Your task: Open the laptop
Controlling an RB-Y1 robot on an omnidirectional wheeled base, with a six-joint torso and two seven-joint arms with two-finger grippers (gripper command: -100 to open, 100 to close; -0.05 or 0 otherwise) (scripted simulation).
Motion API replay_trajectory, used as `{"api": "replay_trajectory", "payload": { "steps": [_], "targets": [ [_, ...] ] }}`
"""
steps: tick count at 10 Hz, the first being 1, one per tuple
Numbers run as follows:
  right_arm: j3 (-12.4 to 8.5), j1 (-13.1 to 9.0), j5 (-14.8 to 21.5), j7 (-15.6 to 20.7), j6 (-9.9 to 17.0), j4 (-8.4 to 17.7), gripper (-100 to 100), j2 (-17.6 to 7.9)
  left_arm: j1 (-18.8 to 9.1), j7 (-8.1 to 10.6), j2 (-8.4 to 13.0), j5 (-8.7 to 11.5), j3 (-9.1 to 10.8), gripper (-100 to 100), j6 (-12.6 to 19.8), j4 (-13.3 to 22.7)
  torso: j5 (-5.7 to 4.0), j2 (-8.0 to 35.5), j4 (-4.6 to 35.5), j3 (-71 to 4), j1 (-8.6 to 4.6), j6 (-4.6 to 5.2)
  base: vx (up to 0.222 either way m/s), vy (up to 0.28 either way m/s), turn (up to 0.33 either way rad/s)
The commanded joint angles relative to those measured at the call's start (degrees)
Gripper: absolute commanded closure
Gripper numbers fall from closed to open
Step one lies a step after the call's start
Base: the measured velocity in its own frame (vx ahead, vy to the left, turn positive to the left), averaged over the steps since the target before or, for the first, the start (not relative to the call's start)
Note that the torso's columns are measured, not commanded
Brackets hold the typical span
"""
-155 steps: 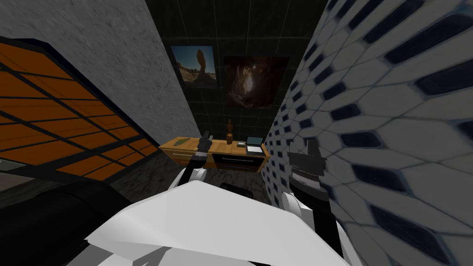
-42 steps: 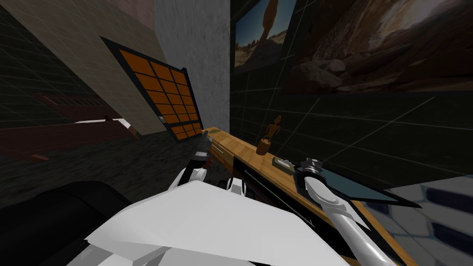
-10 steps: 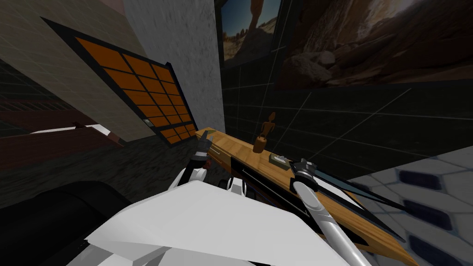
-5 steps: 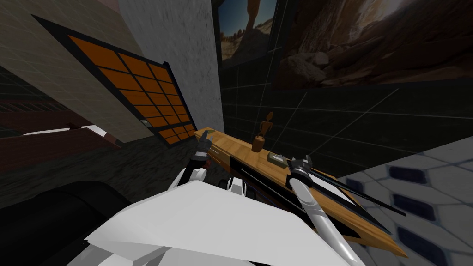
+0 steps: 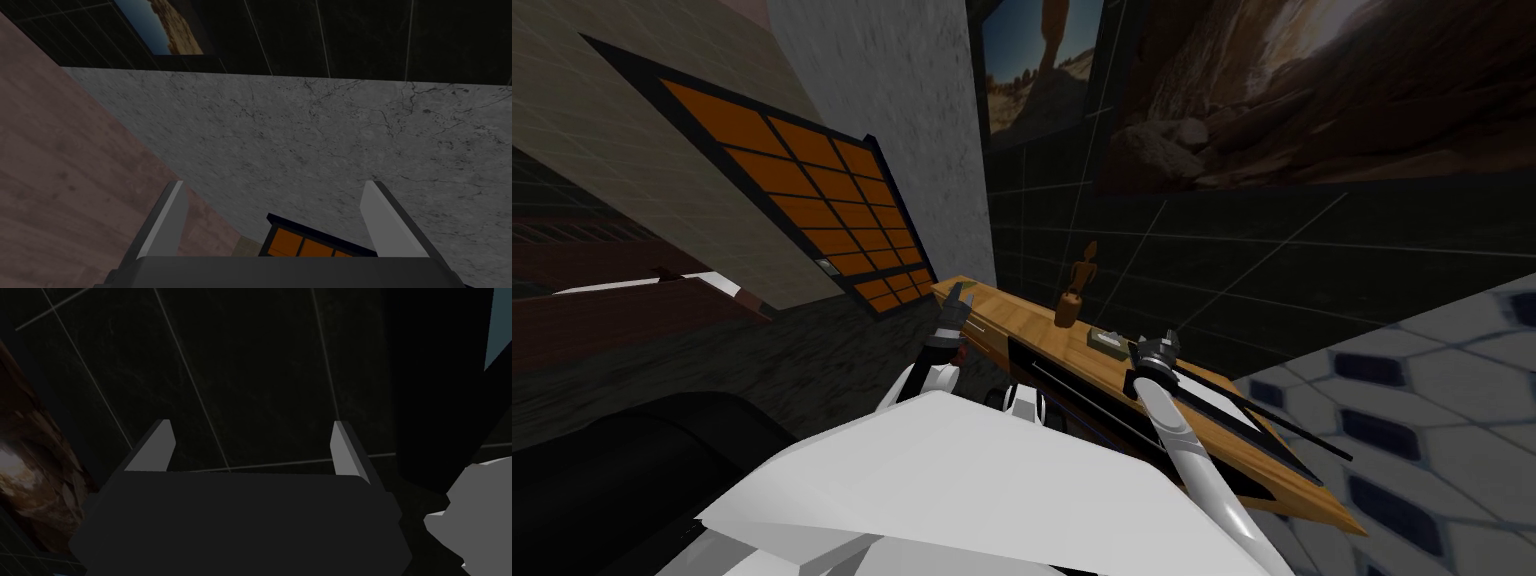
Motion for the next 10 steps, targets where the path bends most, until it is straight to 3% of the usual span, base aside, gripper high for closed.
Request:
{"api": "replay_trajectory", "payload": {
  "steps": [1, 5, 7, 10],
  "targets": [
    [-0.8, -0.9, -1.3, 3.7, -1.3, -1.0, -100, 1.3, 0.0, 0.00, 0.0, 0.0, 0.00, 0, 0.0, 0.0, -0.01, 0.0, 0.0, 0.0, -0.03, 0.00, -0.020, -0.025, -0.009],
    [-2.9, -3.5, -4.6, 10.7, -4.4, -3.7, -100, 5.0, 0.0, 0.00, 0.0, 0.0, 0.00, 0, 0.0, 0.0, -0.01, 0.0, 0.0, 0.0, -0.02, -0.01, -0.029, -0.033, -0.019],
    [-2.9, -3.5, -4.6, 12.2, -4.4, -3.7, -100, 5.0, 0.0, 0.00, 0.0, 0.0, 0.00, 0, 0.0, 0.0, -0.01, 0.0, 0.0, 0.0, -0.01, 0.00, -0.021, -0.024, -0.003],
    [-4.3, -5.2, -6.7, 17.0, -6.6, -5.5, -100, 7.4, 0.0, 0.00, 0.0, 0.0, 0.00, 0, 0.0, 0.0, 0.00, 0.0, 0.0, 0.0, -0.01, 0.00, -0.020, -0.023, -0.016]
  ]
}}
